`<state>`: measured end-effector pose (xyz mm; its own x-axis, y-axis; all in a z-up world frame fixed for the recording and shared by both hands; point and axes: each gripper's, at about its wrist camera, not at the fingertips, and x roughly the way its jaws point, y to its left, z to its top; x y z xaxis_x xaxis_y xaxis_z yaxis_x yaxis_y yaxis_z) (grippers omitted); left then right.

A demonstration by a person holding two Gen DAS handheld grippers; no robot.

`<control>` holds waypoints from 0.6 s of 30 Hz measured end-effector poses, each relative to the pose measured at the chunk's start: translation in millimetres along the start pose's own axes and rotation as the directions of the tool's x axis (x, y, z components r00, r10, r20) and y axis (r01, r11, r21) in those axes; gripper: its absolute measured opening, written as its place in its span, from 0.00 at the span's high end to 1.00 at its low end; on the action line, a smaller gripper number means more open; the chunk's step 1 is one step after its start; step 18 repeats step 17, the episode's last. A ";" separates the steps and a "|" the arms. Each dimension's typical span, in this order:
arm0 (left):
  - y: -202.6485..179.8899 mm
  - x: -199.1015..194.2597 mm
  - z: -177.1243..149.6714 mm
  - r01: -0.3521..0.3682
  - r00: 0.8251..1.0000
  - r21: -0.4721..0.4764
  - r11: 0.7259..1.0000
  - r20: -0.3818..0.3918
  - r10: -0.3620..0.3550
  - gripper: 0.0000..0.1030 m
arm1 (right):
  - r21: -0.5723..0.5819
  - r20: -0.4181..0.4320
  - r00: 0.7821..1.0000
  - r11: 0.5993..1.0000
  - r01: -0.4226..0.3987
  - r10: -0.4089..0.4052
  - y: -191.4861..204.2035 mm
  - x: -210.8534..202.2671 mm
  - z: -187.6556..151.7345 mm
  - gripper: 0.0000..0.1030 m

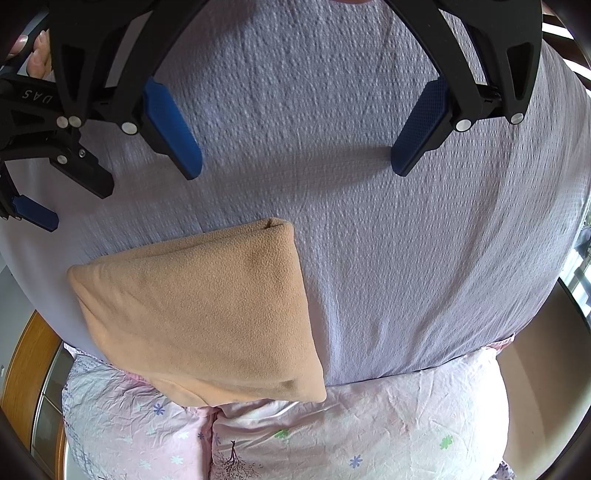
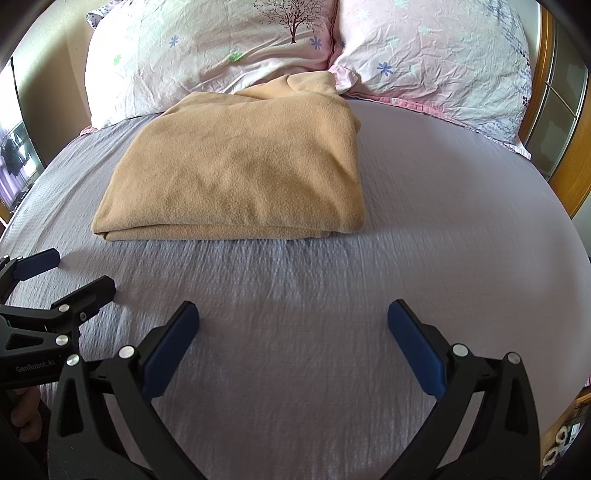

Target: Fold small clothes

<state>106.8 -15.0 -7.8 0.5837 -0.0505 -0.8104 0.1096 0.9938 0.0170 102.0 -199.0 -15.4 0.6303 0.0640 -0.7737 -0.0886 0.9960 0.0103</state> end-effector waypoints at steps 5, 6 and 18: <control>-0.9 -0.5 -1.5 -0.002 1.000 -0.002 1.000 0.003 0.002 0.01 | 0.002 0.000 1.000 1.000 0.002 -0.002 0.6 0.1 0.1 0.02; -0.7 -0.4 -1.5 -0.002 1.000 -0.002 1.000 0.003 0.002 0.01 | 0.003 0.000 1.000 1.000 0.002 -0.002 0.6 0.2 0.3 0.02; -1.4 -0.9 -1.4 0.000 1.000 0.002 1.000 0.012 0.000 0.01 | 0.006 0.001 1.000 1.000 0.004 -0.004 1.6 0.2 -0.3 0.02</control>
